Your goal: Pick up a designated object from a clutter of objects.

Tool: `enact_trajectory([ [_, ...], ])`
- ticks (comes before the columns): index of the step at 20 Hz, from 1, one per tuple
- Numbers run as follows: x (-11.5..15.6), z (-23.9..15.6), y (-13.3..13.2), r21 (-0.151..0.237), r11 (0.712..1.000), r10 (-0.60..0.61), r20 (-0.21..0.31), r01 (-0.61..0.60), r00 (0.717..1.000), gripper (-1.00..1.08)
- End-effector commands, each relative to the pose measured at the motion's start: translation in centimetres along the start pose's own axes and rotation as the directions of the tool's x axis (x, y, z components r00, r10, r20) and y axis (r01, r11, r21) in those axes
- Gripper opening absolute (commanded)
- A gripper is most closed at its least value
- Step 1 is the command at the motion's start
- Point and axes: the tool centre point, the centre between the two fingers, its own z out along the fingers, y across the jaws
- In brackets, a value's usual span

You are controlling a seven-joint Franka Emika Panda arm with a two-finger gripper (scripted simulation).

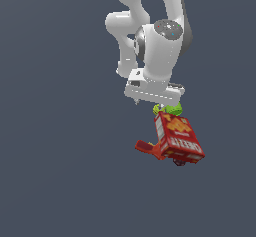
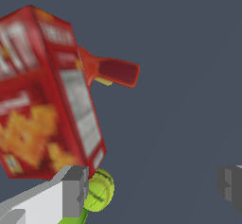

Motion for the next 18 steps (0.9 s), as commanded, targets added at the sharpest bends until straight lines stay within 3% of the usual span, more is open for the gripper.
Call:
enact_trajectory([
  [1,-1.0,1.2,-0.9,0.002,0.999,0.039,-0.004,-0.039,0.999,1.0],
  [18,-8.6,8.6,-5.4,0.028,0.958,0.285,-0.011,-0.285,0.958,1.0],
])
